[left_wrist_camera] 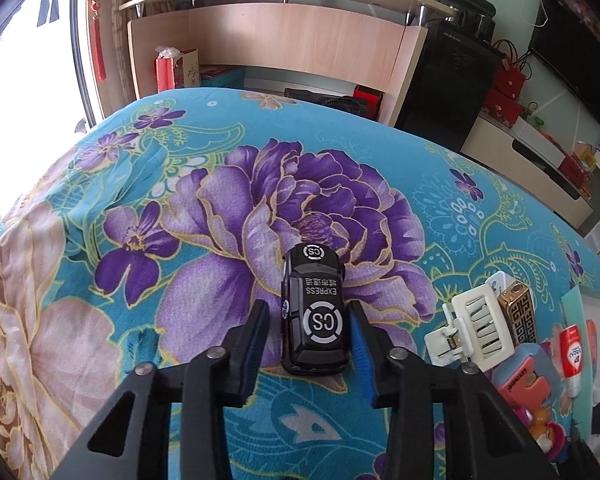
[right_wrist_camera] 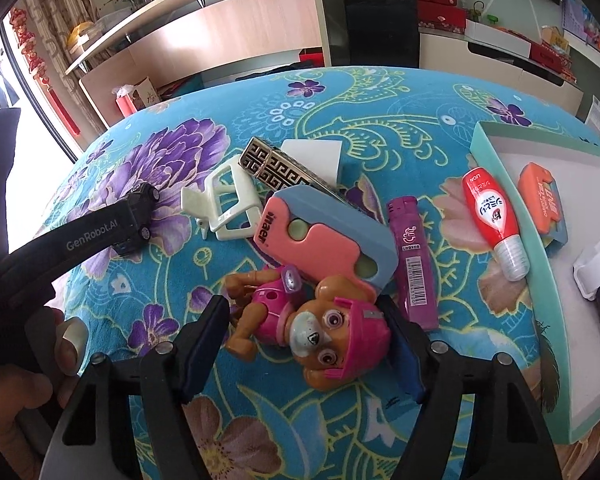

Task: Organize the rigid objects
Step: 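Grasp the black toy car with the left gripper while the right gripper grasps the pink dog figure, then carry the toy car and dog figure over the white tray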

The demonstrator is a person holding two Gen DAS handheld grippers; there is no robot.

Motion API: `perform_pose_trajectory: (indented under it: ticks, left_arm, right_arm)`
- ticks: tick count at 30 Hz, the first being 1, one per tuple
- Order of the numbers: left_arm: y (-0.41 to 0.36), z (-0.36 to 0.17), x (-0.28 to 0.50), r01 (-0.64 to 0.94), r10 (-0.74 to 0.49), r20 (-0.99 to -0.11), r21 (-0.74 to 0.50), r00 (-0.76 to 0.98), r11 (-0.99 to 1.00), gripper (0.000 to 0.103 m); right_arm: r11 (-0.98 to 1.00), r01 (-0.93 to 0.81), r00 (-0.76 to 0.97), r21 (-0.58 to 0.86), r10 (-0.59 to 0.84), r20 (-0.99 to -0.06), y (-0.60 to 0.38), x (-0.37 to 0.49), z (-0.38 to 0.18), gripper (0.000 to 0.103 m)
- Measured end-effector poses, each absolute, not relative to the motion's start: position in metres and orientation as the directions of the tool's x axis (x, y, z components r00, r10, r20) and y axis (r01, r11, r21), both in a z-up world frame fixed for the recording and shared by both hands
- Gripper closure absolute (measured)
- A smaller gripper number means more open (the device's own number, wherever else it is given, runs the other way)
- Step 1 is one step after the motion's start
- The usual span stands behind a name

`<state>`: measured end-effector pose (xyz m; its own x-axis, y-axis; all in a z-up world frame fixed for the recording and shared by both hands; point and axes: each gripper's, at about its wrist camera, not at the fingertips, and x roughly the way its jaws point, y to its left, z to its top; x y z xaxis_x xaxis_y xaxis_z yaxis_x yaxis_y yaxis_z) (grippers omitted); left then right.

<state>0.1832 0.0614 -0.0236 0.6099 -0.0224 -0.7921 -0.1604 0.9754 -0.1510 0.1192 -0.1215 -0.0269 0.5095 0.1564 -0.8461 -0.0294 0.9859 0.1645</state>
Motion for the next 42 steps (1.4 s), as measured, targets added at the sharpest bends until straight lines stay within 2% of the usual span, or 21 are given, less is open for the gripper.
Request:
perform_pose_trajectory:
  ticks: [4,25,36,42]
  left_arm:
    - [0.053,-0.021,0.181,-0.136,-0.002,-0.790,-0.108,0.613,0.985,0.068]
    - [0.045,0.053,0.140,-0.097,-0.021,-0.669,-0.138,0.743,0.986,0.068]
    - [-0.011,0.087,0.124,0.060,-0.129,-0.605,-0.133,0.786,0.989,0.068]
    - [-0.051,0.090,0.121,0.150,-0.184,-0.605,-0.106,0.775,0.983,0.068]
  right_arm:
    - [0.981,-0.027,0.506,0.193,0.180,-0.844,-0.125,0.117,-0.025,0.028]
    - [0.969,0.002,0.599,0.248,0.197,-0.776,-0.158,0.100,0.015,0.028]
    - [0.965,0.119,0.670,0.234,0.096,-0.736,-0.216,0.094,0.036,0.028]
    - [0.954,0.194,0.695,0.228,0.030,-0.718,-0.253,0.088,0.043,0.028]
